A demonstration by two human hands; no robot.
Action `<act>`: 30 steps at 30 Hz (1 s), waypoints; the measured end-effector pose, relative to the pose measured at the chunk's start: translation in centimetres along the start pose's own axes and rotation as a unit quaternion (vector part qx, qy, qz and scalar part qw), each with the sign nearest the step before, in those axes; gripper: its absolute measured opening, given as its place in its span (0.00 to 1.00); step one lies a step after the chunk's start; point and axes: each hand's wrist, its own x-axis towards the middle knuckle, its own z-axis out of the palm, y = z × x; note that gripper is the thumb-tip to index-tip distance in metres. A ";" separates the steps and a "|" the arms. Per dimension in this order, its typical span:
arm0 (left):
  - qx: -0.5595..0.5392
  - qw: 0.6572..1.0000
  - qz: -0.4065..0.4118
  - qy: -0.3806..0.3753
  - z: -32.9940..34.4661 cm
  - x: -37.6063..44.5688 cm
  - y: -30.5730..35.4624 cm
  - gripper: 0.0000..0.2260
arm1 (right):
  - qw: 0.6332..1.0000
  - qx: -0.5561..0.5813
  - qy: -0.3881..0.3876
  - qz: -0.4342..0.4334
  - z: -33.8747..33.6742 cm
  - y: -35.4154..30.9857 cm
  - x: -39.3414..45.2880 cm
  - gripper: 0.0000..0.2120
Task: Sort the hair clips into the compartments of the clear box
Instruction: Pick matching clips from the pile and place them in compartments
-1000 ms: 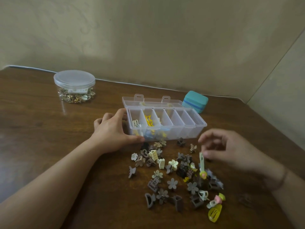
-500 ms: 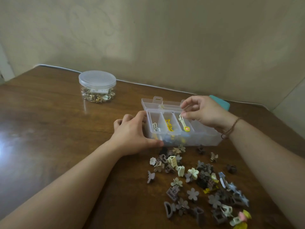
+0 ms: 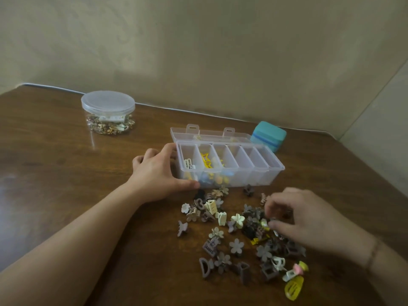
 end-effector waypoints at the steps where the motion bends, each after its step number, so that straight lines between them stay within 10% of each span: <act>1: 0.001 1.000 0.000 -0.001 0.0 0.0 0.0 0.45 | 1.000 -0.001 -0.001 0.003 0.5 0.2 -0.2 0.08; 30: -0.002 1.000 0.006 -0.006 0.0 0.1 0.0 0.44 | 0.960 0.060 0.220 -0.161 0.8 0.9 3.6 0.05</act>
